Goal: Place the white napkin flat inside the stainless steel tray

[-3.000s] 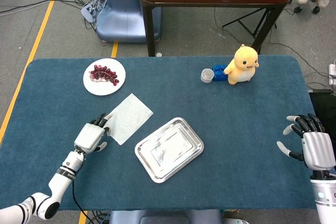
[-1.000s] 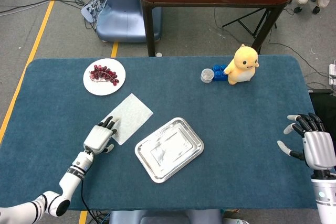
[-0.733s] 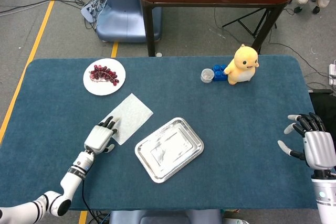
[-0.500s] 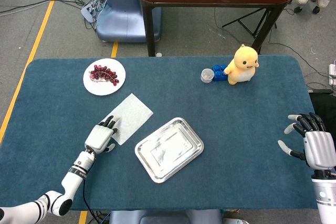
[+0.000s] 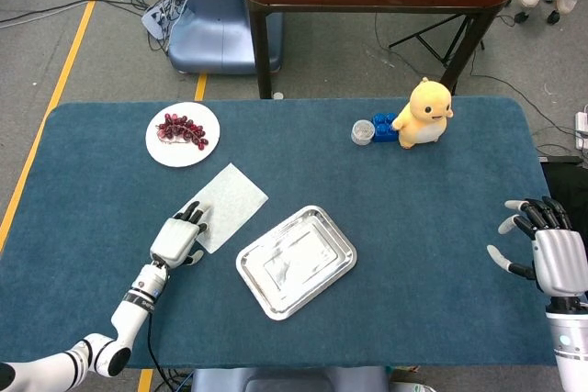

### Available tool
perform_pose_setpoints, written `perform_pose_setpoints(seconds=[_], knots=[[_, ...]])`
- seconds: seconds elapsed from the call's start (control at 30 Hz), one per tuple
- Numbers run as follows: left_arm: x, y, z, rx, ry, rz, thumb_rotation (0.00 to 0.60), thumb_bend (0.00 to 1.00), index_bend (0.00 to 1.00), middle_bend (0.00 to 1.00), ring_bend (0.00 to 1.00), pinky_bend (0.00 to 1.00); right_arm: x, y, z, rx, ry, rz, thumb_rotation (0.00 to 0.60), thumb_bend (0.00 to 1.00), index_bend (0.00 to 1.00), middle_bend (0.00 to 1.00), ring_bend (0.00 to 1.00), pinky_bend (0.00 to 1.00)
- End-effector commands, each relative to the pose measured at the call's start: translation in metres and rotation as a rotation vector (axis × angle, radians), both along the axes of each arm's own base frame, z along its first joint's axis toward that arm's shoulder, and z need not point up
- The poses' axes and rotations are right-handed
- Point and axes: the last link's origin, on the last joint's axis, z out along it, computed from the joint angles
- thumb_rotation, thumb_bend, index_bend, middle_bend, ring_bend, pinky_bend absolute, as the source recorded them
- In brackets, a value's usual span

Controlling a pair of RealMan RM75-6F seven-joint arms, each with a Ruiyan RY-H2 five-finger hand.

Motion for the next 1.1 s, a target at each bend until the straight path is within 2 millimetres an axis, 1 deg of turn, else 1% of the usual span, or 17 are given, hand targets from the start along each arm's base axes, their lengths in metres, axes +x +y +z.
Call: perform_pose_setpoints(seconds=[0.03, 0.2, 0.73, 0.8, 0.93, 1.1], knots=[[0.0, 0.0002, -0.0005, 0.003, -0.003, 0.001, 0.6, 0.25, 0.49, 0.09, 0.03, 0.29, 0.0, 0.0, 0.0, 0.0, 0.0, 0.0, 0.6, 0.19, 0.52, 0.3, 0.18, 0.1], [0.0003, 0.0007, -0.0017, 0.008, -0.01, 0.005, 0.6, 0.25, 0.51, 0.1, 0.03, 0.29, 0.0001, 0.0001, 0.0001, 0.0, 0.0, 0.001, 0.6, 0.19, 0.52, 0.3, 0.18, 0.1], [0.0018, 0.0008, -0.0059, 0.022, -0.041, 0.01, 0.6, 0.26, 0.53, 0.1, 0.03, 0.29, -0.0001, -0.0002, 0.0014, -0.005, -0.004, 0.0, 0.6, 0.19, 0.52, 0.3, 0.18, 0.1], [0.0018, 0.0009, -0.0061, 0.023, -0.043, 0.011, 0.6, 0.27, 0.53, 0.1, 0.03, 0.29, -0.0002, -0.0002, 0.0015, -0.005, -0.004, 0.0, 0.6, 0.19, 0.52, 0.3, 0.18, 0.1], [0.0012, 0.0006, -0.0066, 0.027, -0.044, 0.013, 0.6, 0.33, 0.53, 0.11, 0.03, 0.29, -0.0002, -0.0003, 0.0014, -0.005, -0.004, 0.0, 0.6, 0.19, 0.52, 0.3, 0.18, 0.1], [0.0009, 0.0006, -0.0073, 0.027, -0.052, 0.021, 0.6, 0.37, 0.53, 0.11, 0.03, 0.29, -0.0002, -0.0003, 0.0012, -0.004, -0.003, 0.0, 0.6, 0.19, 0.52, 0.3, 0.18, 0.1]])
